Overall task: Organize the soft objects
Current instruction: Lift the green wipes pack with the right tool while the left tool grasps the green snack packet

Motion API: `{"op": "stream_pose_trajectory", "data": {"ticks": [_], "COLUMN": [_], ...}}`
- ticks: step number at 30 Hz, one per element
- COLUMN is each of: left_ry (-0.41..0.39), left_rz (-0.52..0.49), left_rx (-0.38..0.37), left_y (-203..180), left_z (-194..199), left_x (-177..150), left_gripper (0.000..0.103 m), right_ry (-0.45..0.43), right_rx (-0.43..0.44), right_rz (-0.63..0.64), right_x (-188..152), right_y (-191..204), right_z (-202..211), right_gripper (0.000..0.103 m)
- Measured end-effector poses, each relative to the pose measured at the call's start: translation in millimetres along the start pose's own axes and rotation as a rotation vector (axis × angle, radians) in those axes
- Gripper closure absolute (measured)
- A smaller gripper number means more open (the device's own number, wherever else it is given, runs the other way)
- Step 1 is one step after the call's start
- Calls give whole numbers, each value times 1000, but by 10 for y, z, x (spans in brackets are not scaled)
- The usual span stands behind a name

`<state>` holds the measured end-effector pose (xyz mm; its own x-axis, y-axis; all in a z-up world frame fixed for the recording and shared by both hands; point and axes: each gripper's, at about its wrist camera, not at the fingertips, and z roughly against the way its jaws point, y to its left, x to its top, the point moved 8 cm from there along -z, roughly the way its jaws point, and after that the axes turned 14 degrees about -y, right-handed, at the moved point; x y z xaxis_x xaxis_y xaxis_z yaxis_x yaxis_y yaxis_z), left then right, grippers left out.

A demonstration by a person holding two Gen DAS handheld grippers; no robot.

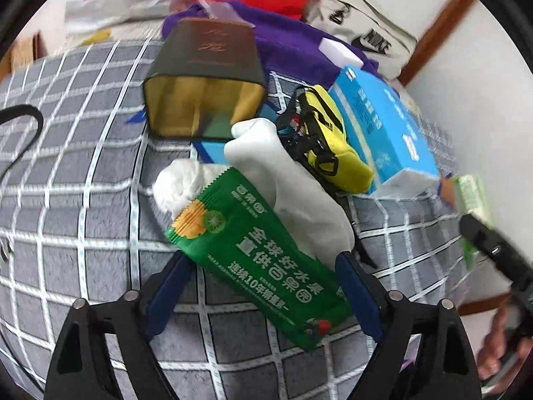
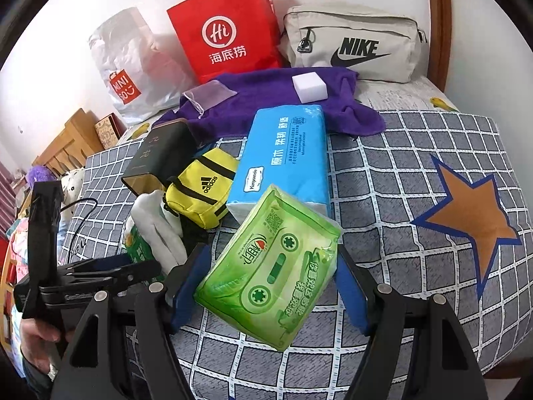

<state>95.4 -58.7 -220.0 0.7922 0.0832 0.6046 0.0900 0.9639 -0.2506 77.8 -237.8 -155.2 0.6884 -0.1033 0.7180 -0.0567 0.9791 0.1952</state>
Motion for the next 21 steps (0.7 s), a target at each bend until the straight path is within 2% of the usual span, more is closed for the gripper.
{"op": "stream_pose_trajectory", "data": {"ticks": [1,5,8,14,21], "left_ry": [-10,-7,-3,-49,-121], "left_rz": [-13,-15,28,12,-49], "left_rx": [15,-22,-62,-31,-10], "left_y": [2,97,254,485,479], "left_z": [2,82,187,333,477], "left_x": [6,1,-22,60,275], "left_gripper": [28,44,48,50,51], "right_ry": [1,3,-2,-12,-16], "right_rx": [0,-2,-2,-2,-4], "right_rz": [-1,-2,-1,8,22], "right_x": [-4,-9,3,27,43], "right_y": [-8,-18,-25,-2,22], "right_z": [-2,1,23,56,73], "right_gripper": [31,31,31,31,31]}}
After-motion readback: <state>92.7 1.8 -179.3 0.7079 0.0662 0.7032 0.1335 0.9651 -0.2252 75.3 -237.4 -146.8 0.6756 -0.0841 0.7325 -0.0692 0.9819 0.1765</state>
